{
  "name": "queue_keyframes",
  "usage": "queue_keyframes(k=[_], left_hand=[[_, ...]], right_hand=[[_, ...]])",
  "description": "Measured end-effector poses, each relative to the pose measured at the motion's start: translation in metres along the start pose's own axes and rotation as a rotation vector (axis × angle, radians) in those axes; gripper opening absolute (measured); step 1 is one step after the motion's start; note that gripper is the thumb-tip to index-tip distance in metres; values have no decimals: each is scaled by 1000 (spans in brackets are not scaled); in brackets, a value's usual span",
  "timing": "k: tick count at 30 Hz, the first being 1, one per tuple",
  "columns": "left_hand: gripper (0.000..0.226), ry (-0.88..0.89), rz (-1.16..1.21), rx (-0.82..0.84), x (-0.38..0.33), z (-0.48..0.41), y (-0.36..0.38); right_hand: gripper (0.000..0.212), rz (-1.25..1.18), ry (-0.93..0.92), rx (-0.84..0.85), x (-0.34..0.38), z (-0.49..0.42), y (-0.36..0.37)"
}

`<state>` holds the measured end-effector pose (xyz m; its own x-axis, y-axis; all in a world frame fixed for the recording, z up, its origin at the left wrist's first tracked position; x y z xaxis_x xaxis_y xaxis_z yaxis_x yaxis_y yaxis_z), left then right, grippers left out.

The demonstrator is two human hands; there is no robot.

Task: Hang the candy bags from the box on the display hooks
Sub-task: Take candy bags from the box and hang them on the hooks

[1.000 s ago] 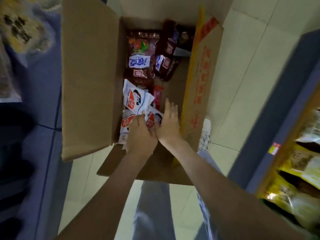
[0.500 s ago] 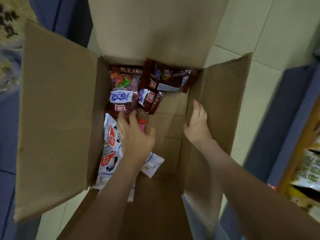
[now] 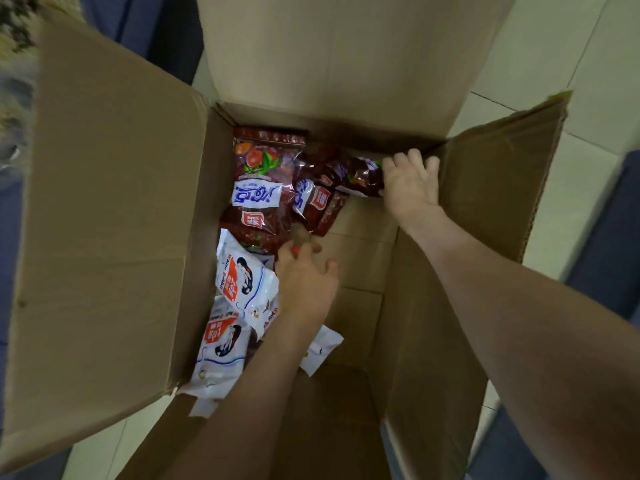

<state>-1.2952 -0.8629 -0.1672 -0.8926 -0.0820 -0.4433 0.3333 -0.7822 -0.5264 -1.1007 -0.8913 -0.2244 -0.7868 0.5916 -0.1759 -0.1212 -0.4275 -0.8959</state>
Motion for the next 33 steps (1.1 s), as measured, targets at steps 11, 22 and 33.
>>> queue_keyframes(k=[11,22,33], left_hand=[[49,-338,948,253,-45,108,-109],[47,-86,931,-195,-55,339,-341],[43,309,1341,-174,48,577,-471]], right_hand=[[23,-168,-470,-438,82,184,-175],[28,-750,-570,-91,132,353,-441],[60,-1322,-495,419,202,526,-604]])
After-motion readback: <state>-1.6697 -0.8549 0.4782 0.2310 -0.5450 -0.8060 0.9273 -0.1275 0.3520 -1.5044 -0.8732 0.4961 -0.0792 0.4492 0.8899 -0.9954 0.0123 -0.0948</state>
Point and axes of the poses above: each hand's wrist, its own z-axis away from the middle knuckle, its own y-axis out of the palm, x = y × z, the point moved 2 cm from there along -z, towards the middle knuckle, and after that the axes turned 6 degrees about z, right-handed, at the moved point
